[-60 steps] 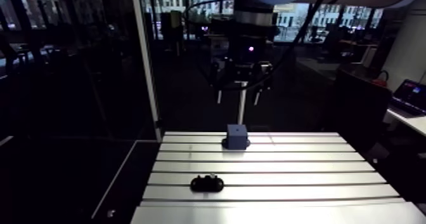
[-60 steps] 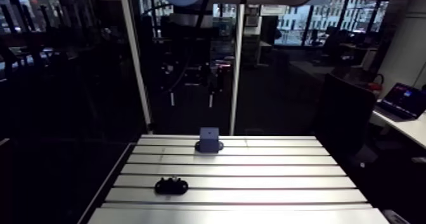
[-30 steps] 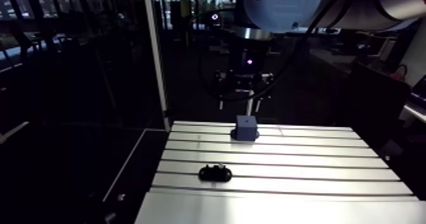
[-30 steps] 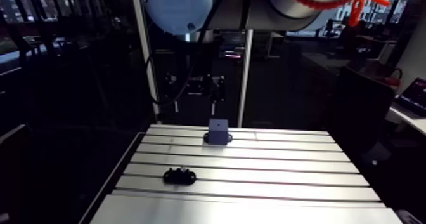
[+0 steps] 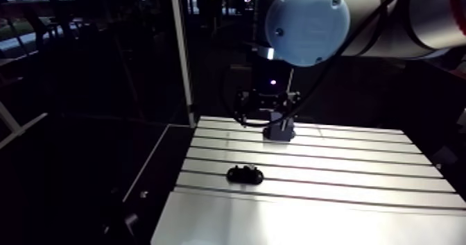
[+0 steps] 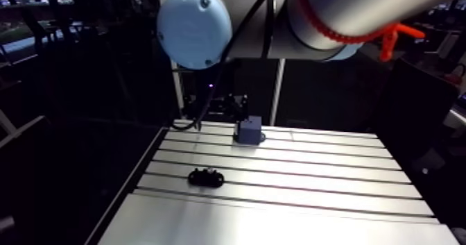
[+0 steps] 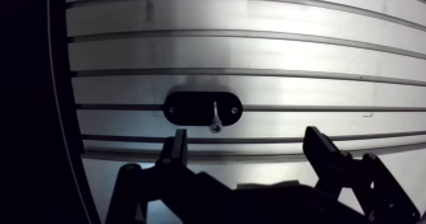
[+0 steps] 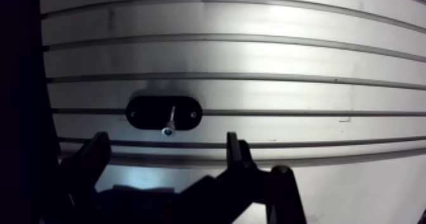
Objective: Pick up the M10 bolt and insert it into the hole until fully seated.
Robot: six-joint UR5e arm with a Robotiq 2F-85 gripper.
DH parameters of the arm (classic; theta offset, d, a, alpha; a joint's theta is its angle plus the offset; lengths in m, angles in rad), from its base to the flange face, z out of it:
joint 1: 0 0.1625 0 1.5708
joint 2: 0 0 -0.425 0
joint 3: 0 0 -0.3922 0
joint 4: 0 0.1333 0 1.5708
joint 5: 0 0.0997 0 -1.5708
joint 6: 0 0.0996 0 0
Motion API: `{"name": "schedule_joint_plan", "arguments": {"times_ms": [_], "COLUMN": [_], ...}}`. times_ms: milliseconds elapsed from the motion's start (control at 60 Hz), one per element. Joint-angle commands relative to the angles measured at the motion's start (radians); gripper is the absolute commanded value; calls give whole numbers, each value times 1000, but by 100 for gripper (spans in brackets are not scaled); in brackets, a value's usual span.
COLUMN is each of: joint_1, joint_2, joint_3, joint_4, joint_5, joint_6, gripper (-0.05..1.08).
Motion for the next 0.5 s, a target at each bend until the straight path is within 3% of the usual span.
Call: {"name": "schedule_joint_plan", "arguments": {"times_ms": [17, 500], "joint_1": [11, 19], "joint_2": [29, 47], "joint_3": [43, 122], "joint_4": [-55, -146], "joint_5": [-2, -1], "joint_6": [7, -4], "gripper": [1, 1]}}
